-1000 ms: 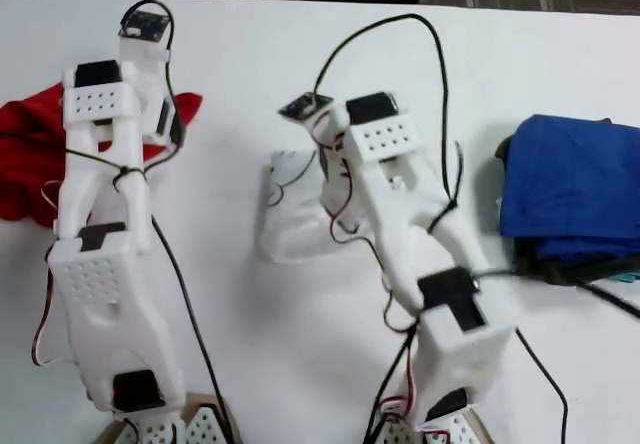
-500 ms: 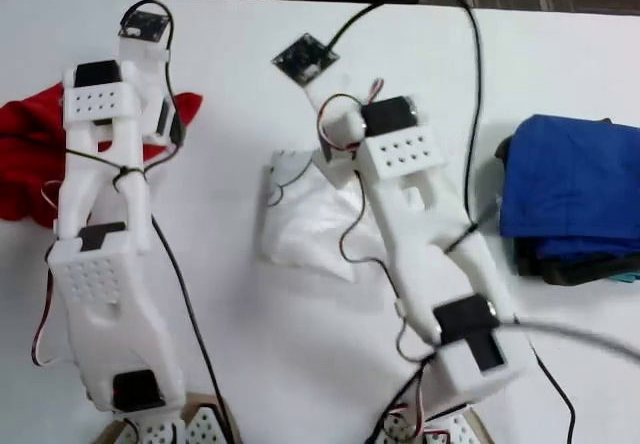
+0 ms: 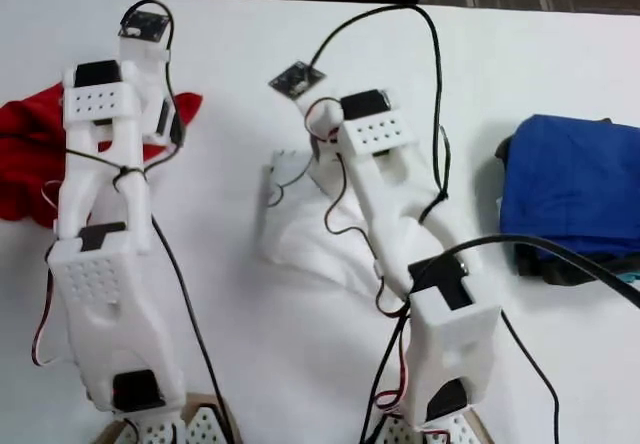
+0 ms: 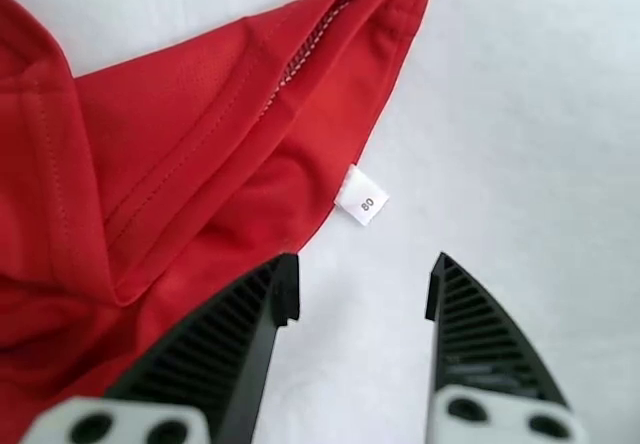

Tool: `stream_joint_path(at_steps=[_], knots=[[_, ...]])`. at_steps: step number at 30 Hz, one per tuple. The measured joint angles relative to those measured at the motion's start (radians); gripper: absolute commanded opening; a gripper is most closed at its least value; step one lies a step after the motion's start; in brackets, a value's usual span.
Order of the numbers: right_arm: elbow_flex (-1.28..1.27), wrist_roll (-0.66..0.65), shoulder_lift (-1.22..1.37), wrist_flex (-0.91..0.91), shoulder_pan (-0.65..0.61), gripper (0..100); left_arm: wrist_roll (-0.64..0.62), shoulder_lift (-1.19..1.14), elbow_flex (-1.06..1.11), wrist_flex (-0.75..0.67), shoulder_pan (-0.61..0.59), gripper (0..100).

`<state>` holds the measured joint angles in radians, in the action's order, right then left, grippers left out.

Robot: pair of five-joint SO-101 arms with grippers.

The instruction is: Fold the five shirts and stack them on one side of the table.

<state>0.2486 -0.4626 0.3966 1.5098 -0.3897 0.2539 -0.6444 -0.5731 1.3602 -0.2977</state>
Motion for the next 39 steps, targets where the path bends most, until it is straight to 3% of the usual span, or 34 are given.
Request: stream_joint_path(at_steps=[5, 12, 21, 25, 31, 39], knots=[[0.015, 0.000, 0.000, 0.153, 0.000, 14.8, 0.000, 0.000, 0.000, 0.000, 0.000, 23], [-0.028, -0.006, 0.000, 0.181, -0.002, 14.8, 0.000, 0.000, 0.000, 0.000, 0.000, 23], [-0.344, -0.198, -0.235, 0.183, -0.043, 14.8, 0.000, 0.000, 0.000, 0.000, -0.003, 23], [-0.364, -0.273, -0.404, 0.180, -0.035, 14.8, 0.000, 0.000, 0.000, 0.000, -0.003, 23], [-0.384, -0.190, -0.465, 0.049, -0.008, 15.0, 0.000, 0.000, 0.000, 0.000, -0.003, 23], [-0.417, -0.172, -0.339, -0.014, -0.008, 15.2, 0.000, 0.000, 0.000, 0.000, -0.003, 23]])
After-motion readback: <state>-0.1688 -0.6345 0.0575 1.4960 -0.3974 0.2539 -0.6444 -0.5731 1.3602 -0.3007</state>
